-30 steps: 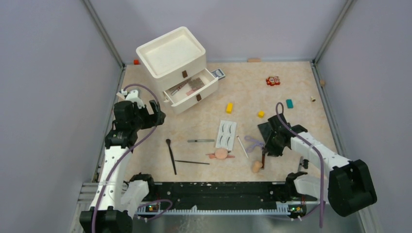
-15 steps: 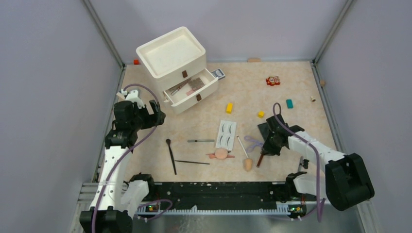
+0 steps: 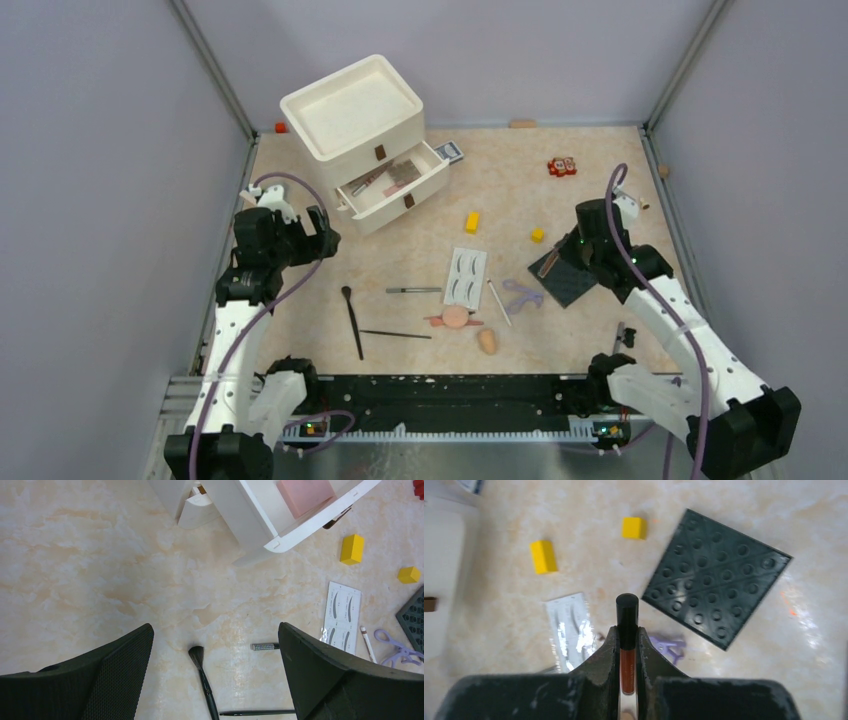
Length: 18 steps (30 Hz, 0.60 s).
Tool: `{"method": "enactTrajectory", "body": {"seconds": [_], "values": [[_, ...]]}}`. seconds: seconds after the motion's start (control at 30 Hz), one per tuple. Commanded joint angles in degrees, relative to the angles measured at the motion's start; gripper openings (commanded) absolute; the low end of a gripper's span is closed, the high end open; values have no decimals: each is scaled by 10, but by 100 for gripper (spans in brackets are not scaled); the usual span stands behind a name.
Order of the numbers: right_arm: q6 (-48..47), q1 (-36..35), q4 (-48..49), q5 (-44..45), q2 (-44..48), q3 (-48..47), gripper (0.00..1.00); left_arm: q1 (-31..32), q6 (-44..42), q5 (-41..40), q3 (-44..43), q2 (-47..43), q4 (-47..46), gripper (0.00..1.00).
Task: Organize the makeup
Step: Pick up the makeup from the corner of the board.
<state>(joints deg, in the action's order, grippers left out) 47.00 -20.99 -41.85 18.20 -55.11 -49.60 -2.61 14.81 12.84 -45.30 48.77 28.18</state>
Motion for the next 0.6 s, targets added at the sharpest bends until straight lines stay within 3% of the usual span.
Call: {"method": "enactTrajectory", "body": {"seconds": [0.0,0.27,0.57], "values": [[48,-11,160,-81,-18,-4,0,-3,-6,4,-4,-10,-20,99],[124,-82,343,-135,-184,-90,0,-3,-6,-2,-5,-16,-19,99],[169,-141,441,-140,-351,-241,0,-3,-6,0,-4,-17,-19,99]]}}
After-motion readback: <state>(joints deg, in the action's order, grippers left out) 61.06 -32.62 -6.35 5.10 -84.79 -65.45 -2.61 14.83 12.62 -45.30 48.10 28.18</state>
